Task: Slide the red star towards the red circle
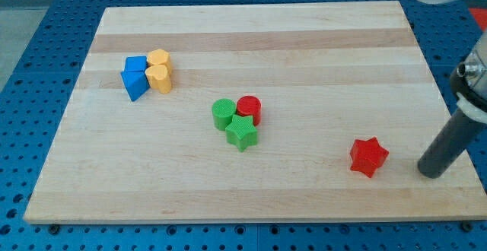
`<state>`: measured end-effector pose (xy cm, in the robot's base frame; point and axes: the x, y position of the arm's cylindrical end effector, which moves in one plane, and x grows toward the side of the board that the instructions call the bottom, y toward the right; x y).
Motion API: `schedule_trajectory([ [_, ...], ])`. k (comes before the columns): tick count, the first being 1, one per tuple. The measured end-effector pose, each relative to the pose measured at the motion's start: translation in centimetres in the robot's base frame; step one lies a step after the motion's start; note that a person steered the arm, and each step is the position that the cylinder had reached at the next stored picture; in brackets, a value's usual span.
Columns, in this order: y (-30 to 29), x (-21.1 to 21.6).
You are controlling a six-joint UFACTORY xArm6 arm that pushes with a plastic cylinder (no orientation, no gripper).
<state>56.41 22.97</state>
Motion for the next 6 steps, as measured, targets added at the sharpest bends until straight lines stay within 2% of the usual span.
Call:
schedule_trajectory([
  [2, -1.7, 0.4],
  [3, -4.7, 1.2],
  [4, -9.5, 0.8],
  [5, -10.9, -1.4],
  [6, -7.3, 0.4],
])
